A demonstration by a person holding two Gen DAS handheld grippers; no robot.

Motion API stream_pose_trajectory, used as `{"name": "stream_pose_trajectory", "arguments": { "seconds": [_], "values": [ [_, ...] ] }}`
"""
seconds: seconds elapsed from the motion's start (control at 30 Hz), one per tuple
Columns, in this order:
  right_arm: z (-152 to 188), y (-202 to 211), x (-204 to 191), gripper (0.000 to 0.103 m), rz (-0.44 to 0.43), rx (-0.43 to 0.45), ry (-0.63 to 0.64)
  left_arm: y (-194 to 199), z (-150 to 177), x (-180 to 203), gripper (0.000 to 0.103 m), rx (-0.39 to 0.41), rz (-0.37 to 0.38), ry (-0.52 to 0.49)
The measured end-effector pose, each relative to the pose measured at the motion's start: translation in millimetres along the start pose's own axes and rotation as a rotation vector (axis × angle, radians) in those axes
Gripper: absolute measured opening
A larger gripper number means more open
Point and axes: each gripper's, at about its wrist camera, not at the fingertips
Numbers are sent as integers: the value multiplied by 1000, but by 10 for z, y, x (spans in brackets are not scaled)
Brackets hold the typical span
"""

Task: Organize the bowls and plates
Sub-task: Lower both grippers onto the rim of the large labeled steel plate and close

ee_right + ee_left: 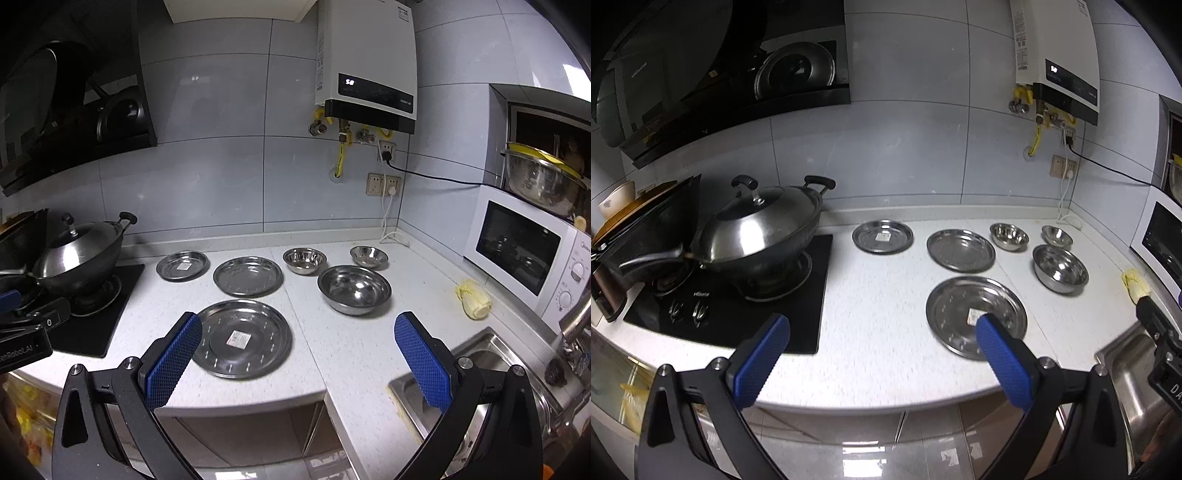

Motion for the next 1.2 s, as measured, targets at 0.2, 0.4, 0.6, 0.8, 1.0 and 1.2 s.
{"name": "stream_pose_trajectory", "arguments": {
  "seconds": [0.2,0.4,0.6,0.8,1.0,1.2],
  "values": [
    [-211,-351,-175,102,-4,-1,12,-361,-293,50,102,-8,13,-3],
    [-470,-933,-216,102,-24,-32,49,-879,-607,283,102,-23,-5,12],
    [-728,-1758,-172,102,-88,-92,105,-1565,-958,607,102,-73,-57,39],
    [-892,-2415,-207,102,-131,-158,187,-2059,-1155,792,102,-117,-109,49],
    [-842,-2885,-197,102,-169,-276,201,-2580,-1106,841,102,-226,-163,28],
    [-667,-3214,-235,102,-148,-381,204,-3059,-947,840,102,-365,-148,-27]
  ]
}}
Point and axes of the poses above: each gripper's, at about its wrist camera, not at the fingertips, and y roughly against the way its jaws point, x to its right, z to its underside, and after that the axes turned 15 degrees about -x, right-handed
